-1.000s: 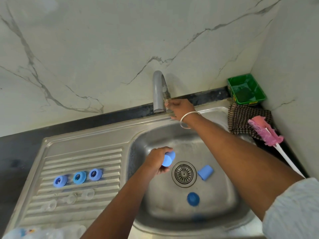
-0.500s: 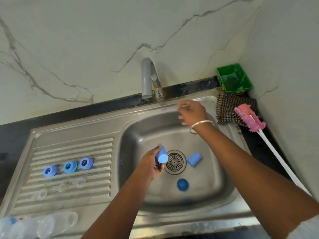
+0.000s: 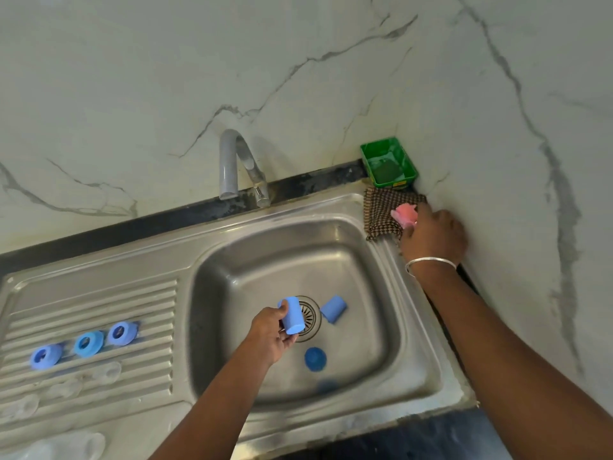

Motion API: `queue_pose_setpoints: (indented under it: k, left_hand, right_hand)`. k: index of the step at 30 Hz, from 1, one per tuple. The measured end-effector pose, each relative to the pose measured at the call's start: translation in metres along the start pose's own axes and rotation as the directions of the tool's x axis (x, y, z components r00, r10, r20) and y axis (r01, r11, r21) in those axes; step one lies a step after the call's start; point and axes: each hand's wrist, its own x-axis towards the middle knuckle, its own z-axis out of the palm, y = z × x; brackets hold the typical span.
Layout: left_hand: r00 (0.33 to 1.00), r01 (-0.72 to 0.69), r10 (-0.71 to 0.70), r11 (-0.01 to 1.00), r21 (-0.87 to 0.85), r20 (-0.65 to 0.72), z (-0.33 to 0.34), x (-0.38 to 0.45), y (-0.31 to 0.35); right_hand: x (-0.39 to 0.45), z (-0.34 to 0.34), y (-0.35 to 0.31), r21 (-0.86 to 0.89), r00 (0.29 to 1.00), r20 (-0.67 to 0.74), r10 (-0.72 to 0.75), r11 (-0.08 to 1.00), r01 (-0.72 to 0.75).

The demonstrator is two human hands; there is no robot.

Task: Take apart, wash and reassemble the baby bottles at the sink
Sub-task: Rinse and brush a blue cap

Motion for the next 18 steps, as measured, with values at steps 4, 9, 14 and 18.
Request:
queue_pose_setpoints:
  k: [4,9,14,18]
  left_hand:
    - [1.0,0.008,-0.009,0.999,-0.033,-0.01,-0.004,-0.006,0.001]
    - [1.0,0.004,-0.002,0.997,-0.077,0.015,-0.015,-0.009,0.003]
    - [1.0,0.001,-0.003,0.986,-0.165,-0.014,-0.027,-0.008,0.007]
    - [0.999,0.014,-0.003,0.976,-0.215,0.053,-0.037,-0.014,0.012]
  right_hand:
    - [-0.008,0.013,0.01,0.031,0.995,0.081,-0.062,0.998,0.059]
    - [-0.013,0.001,0.008,0.08,0.984,0.17,-0.057,0.996,0.044]
    - [-0.036,-0.014,-0.018,0.135,0.976,0.155,-0.154,0.982,0.133]
    - [-0.067,-0.032,-0.053,0.186,0.927,0.213,-0.308,0.944,0.271]
